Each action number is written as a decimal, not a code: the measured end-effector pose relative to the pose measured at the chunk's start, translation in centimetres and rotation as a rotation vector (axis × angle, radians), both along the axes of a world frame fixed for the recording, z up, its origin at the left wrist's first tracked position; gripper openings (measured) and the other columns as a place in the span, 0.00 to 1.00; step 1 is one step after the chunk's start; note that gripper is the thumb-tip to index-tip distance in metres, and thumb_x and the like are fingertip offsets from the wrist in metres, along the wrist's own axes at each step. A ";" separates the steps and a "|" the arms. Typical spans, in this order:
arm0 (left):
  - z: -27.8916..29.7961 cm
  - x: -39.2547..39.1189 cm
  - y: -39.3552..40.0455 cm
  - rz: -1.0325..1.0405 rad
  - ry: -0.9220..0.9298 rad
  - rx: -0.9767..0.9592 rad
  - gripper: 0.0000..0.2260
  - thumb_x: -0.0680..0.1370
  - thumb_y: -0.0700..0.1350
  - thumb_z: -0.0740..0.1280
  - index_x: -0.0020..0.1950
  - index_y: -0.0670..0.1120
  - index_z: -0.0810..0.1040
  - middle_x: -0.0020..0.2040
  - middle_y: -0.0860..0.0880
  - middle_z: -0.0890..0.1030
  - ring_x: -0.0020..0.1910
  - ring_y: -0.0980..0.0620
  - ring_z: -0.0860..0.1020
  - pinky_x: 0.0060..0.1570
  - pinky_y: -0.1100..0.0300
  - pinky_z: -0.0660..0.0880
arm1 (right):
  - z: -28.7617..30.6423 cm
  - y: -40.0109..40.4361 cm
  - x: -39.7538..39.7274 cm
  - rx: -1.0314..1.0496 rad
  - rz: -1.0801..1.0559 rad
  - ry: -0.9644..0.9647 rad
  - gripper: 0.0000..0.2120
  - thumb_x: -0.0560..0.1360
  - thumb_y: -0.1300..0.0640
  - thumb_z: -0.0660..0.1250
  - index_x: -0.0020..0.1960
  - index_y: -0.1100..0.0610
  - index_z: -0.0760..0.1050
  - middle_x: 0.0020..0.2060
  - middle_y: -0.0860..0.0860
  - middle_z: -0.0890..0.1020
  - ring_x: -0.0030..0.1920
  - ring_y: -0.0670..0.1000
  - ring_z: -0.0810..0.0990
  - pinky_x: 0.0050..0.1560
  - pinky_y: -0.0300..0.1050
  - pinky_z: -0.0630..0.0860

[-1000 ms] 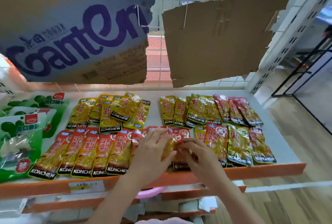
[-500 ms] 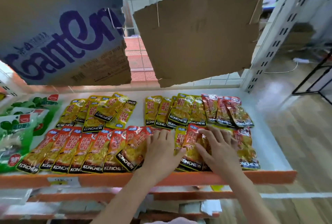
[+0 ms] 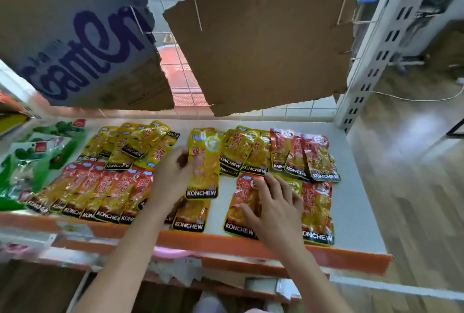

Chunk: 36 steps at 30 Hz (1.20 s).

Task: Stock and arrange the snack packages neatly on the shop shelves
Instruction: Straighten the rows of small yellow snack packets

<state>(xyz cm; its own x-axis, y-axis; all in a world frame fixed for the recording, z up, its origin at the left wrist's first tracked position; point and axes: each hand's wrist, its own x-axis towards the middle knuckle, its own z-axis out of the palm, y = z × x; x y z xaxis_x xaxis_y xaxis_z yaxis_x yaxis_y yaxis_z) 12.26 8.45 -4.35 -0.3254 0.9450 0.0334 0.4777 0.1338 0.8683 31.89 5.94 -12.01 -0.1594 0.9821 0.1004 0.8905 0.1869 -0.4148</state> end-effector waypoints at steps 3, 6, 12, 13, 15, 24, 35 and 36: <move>1.2 -1.7 1.6 0.121 0.270 0.075 0.13 0.78 0.36 0.62 0.62 0.41 0.74 0.50 0.49 0.77 0.52 0.53 0.76 0.50 0.61 0.69 | 0.0 -0.1 0.1 -0.016 0.012 0.001 0.29 0.74 0.35 0.55 0.71 0.44 0.59 0.73 0.46 0.59 0.73 0.50 0.51 0.64 0.50 0.46; 1.2 -2.3 2.4 0.049 0.541 0.000 0.18 0.77 0.37 0.63 0.67 0.42 0.70 0.61 0.41 0.71 0.59 0.45 0.71 0.58 0.60 0.65 | 0.5 -0.3 0.1 -0.017 -0.019 0.122 0.24 0.75 0.44 0.59 0.69 0.48 0.63 0.72 0.47 0.61 0.71 0.51 0.56 0.66 0.50 0.52; -1.5 2.9 -1.4 -0.448 0.533 0.034 0.13 0.77 0.45 0.65 0.61 0.48 0.75 0.60 0.51 0.73 0.57 0.59 0.69 0.56 0.67 0.64 | 1.1 -0.3 1.0 0.004 -0.135 0.407 0.13 0.70 0.66 0.64 0.54 0.61 0.69 0.53 0.53 0.69 0.55 0.53 0.67 0.52 0.38 0.58; -2.2 4.0 -2.2 -0.560 0.537 0.011 0.15 0.78 0.48 0.65 0.64 0.50 0.73 0.64 0.53 0.71 0.59 0.60 0.68 0.61 0.65 0.65 | 1.2 -0.3 1.0 0.010 -0.139 0.423 0.12 0.70 0.67 0.64 0.53 0.61 0.69 0.52 0.53 0.68 0.54 0.52 0.66 0.52 0.38 0.59; -3.6 5.5 -3.2 -0.752 0.594 -0.043 0.22 0.78 0.53 0.63 0.71 0.55 0.65 0.74 0.57 0.60 0.70 0.60 0.58 0.70 0.62 0.56 | 1.3 -0.5 1.0 0.026 -0.150 0.492 0.12 0.70 0.70 0.62 0.52 0.61 0.68 0.50 0.51 0.68 0.52 0.50 0.66 0.51 0.35 0.61; -5.2 3.8 -4.5 -0.572 0.837 -0.114 0.19 0.76 0.50 0.59 0.67 0.58 0.64 0.73 0.58 0.55 0.71 0.53 0.51 0.69 0.52 0.52 | 1.4 -1.1 1.1 0.095 -0.298 0.581 0.13 0.70 0.71 0.63 0.51 0.58 0.71 0.48 0.48 0.66 0.51 0.45 0.61 0.49 0.36 0.60; -5.1 8.6 -3.6 -0.365 0.857 -0.259 0.34 0.72 0.70 0.55 0.65 0.45 0.65 0.64 0.47 0.66 0.64 0.47 0.62 0.64 0.51 0.61 | 1.7 -1.2 5.3 0.076 -0.148 0.449 0.16 0.69 0.74 0.62 0.48 0.57 0.78 0.51 0.45 0.76 0.51 0.48 0.74 0.46 0.37 0.68; -5.1 8.6 -3.7 -0.370 0.789 -0.215 0.28 0.73 0.67 0.59 0.60 0.46 0.65 0.59 0.48 0.68 0.59 0.49 0.64 0.60 0.56 0.63 | 1.6 -1.2 5.8 0.100 -0.143 0.388 0.13 0.70 0.73 0.63 0.48 0.59 0.78 0.51 0.48 0.77 0.52 0.52 0.75 0.47 0.41 0.70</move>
